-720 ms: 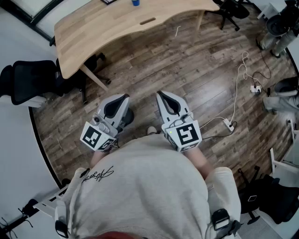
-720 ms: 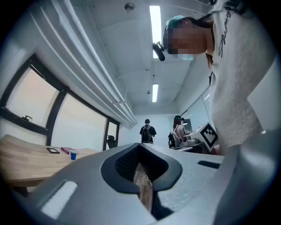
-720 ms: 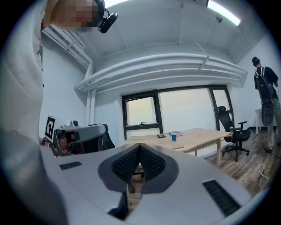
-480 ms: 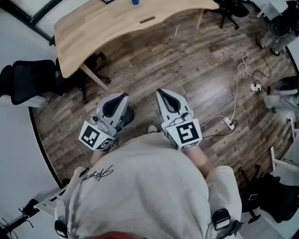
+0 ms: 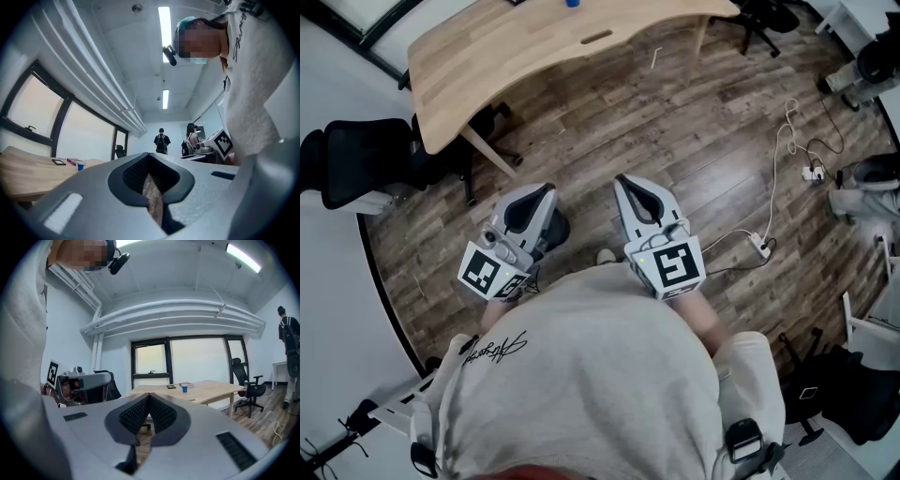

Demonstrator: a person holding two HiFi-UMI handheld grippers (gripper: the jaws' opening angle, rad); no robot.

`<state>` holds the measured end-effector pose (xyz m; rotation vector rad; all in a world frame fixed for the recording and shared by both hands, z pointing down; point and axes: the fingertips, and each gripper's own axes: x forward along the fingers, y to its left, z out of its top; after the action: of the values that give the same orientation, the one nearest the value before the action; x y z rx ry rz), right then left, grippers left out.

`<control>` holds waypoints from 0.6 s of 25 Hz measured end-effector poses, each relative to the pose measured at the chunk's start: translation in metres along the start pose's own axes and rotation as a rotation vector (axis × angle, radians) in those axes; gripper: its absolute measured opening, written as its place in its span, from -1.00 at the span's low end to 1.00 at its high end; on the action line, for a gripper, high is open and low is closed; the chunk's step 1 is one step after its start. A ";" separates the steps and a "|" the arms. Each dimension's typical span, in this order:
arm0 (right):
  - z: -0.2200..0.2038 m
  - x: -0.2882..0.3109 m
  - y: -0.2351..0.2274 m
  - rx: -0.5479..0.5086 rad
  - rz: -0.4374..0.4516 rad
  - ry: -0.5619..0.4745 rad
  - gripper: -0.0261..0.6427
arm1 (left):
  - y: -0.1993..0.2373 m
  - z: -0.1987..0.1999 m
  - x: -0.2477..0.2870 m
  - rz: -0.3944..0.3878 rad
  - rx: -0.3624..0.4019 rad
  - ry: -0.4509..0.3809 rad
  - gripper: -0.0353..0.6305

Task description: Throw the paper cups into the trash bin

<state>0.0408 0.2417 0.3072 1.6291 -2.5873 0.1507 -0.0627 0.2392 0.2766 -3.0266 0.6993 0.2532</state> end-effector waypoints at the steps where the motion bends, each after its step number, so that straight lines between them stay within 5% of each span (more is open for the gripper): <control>1: 0.001 0.000 -0.001 -0.003 -0.008 -0.001 -0.89 | 0.001 0.000 -0.001 0.001 0.000 0.002 -0.88; 15: -0.005 -0.014 -0.004 0.057 -0.066 -0.027 -0.89 | -0.001 -0.003 -0.003 -0.005 -0.041 -0.005 -0.88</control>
<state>0.0510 0.2531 0.3105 1.7456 -2.5674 0.2017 -0.0649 0.2410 0.2797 -3.0654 0.6942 0.2783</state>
